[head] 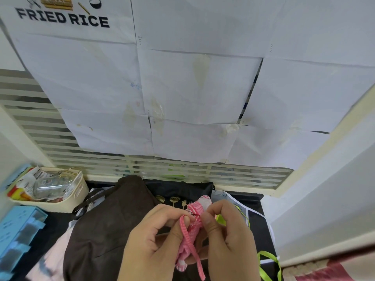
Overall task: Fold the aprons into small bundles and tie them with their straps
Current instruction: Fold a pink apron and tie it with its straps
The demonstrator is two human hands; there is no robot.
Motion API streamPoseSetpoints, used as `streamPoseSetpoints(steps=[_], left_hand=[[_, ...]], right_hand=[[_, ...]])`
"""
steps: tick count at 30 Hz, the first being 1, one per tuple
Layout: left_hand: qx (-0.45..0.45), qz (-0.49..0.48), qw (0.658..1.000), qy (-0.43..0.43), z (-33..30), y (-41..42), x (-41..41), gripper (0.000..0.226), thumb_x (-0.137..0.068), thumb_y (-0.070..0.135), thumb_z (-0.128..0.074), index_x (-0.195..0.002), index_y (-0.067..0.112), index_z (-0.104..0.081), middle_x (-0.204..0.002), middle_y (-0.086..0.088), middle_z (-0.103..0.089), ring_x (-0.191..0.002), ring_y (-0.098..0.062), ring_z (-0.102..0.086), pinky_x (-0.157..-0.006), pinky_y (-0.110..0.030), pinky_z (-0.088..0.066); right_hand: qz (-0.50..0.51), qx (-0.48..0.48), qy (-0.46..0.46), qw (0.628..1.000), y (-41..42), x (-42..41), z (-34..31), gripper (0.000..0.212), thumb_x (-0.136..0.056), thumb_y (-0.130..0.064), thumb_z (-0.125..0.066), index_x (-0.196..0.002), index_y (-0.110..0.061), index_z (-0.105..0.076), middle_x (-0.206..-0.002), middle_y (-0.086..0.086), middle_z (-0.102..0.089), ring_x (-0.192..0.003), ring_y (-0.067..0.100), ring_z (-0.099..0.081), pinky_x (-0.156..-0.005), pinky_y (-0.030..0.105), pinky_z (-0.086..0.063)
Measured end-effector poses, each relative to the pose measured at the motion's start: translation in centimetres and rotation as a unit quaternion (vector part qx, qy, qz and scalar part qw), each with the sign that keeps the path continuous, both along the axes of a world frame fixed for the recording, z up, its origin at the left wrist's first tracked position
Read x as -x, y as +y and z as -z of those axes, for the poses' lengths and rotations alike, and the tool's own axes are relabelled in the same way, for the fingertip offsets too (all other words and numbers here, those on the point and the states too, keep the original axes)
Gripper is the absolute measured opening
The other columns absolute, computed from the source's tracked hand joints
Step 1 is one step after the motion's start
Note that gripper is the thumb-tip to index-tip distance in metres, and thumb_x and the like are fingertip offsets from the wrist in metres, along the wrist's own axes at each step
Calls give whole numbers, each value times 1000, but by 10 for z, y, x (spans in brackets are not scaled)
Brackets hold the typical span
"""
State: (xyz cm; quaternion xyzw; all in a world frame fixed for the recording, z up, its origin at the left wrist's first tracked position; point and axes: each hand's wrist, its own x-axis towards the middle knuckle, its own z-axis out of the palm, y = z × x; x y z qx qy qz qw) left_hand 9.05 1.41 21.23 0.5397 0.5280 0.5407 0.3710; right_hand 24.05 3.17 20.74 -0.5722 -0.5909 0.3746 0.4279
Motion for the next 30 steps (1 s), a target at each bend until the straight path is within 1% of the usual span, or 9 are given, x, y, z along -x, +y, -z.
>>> streamPoseSetpoints(steps=[3, 5, 9, 11, 15, 17, 20, 25, 30], left_hand=[[0, 0, 1000, -3, 0, -1, -1, 14, -87, 14, -73, -87, 24, -83, -82, -13, -69, -51, -20, -67, -46, -25, -53], [-8, 1, 1000, 11, 1, -1, 1, 15, -87, 15, -73, -87, 26, -83, -84, -6, -70, -55, -20, -68, -46, -26, -54], [-30, -12, 998, 46, 4, -2, 2, 13, -86, 20, -73, -87, 29, -82, -82, -4, -69, -64, -17, -66, -56, -22, -54], [-34, -25, 998, 51, 6, -3, 3, 12, -89, 20, -74, -88, 30, -81, -83, -4, -69, -70, -19, -66, -60, -23, -55], [-25, -32, 998, 52, 9, -1, 7, 13, -95, 42, -73, -94, 32, -81, -88, -3, -71, -76, -23, -67, -65, -28, -57], [-17, -27, 999, 37, 7, -1, 8, 9, -95, 34, -73, -92, 33, -81, -85, -2, -71, -74, -20, -66, -65, -24, -55], [-15, -24, 999, 32, 6, -1, 8, 14, -88, 22, -72, -90, 33, -82, -87, -3, -72, -73, -19, -66, -65, -20, -54], [-27, -20, 998, 54, 6, -1, 6, 20, -88, 16, -74, -90, 34, -82, -86, 0, -72, -72, -14, -66, -64, -17, -53], [-24, -27, 998, 54, 7, 1, 7, 19, -88, 17, -72, -89, 35, -81, -89, 0, -73, -76, -18, -69, -65, -19, -55]], right_hand=[[-4, 8, -28, 1000, 1, 2, 2, 31, -87, -63, -46, -87, -33, -55, -80, 0, -62, -63, 22, -66, -63, 50, -60], [-6, -8, -44, 999, 3, 3, 3, 35, -88, -65, -40, -83, -33, -52, -84, -3, -59, -68, 20, -63, -63, 46, -58], [-57, -6, -50, 997, 5, 1, -2, 45, -96, -60, -42, -74, -22, -49, -76, -3, -51, -68, 21, -57, -63, 45, -51], [-92, 41, -28, 995, 5, -3, -8, 43, -99, -54, -51, -76, -17, -54, -74, 3, -57, -64, 24, -63, -60, 48, -57], [-149, 176, 82, 970, 4, -11, -17, 21, -102, -11, -61, -83, -19, -62, -72, 16, -70, -68, 45, -72, -61, 48, -64], [-163, 196, 106, 961, 4, -13, -18, 19, -102, -4, -59, -90, -18, -62, -78, 20, -71, -75, 48, -72, -67, 53, -65], [-140, 174, 144, 964, 3, -10, -17, 14, -101, -1, -58, -97, -14, -60, -80, 20, -68, -69, 49, -70, -62, 51, -63], [-72, 74, 79, 991, 2, -2, -9, 27, -98, -1, -59, -86, -26, -60, -80, 4, -68, -46, 25, -60, -49, 37, -48], [-109, 55, 41, 992, 1, -2, -11, 24, -95, -5, -64, -93, -29, -65, -82, -1, -70, -50, 30, -69, -51, 50, -57]])
